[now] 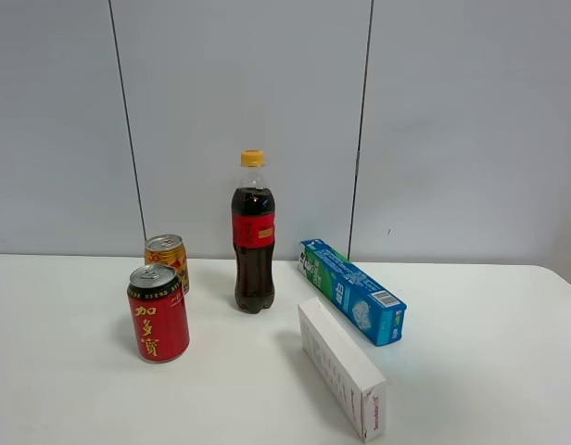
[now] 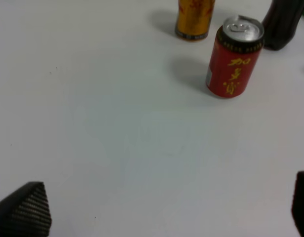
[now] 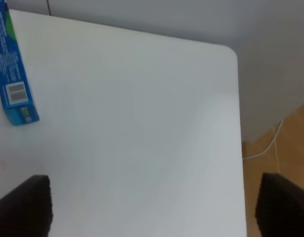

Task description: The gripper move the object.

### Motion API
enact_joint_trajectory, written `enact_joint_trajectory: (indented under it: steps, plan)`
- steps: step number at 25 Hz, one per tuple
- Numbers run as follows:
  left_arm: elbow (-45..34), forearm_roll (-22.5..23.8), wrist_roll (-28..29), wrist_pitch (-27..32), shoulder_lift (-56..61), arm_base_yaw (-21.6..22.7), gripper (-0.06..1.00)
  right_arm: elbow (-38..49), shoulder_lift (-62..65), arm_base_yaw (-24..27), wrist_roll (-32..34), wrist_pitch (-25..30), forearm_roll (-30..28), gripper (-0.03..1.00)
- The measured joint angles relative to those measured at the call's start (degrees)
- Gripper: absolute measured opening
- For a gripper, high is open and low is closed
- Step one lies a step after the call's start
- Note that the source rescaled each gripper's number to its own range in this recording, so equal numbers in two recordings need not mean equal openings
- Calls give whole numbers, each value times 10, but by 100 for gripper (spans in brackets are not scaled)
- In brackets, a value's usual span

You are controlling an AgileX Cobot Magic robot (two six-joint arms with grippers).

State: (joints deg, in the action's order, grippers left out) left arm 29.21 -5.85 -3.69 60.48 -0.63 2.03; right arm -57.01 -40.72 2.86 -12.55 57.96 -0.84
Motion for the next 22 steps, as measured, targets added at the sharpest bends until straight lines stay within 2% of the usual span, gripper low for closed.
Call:
enact_joint_trajectory:
  steps: [6,10,12,16,22]
  plan:
    - [0,0,0,0,0,0,100,114,148,0,17,15,-13,74]
    - [0,0,0,0,0,0,100,145,234,0,24,37,-26,74]
    - [0,0,0,0,0,0,100,152,266,0,32,56,-34,79]
    - [0,1,0,0,0,0,100,164,308,0,54,92,-37,96]
    - [0,1,0,0,0,0,100,175,339,0,87,96,-26,100]
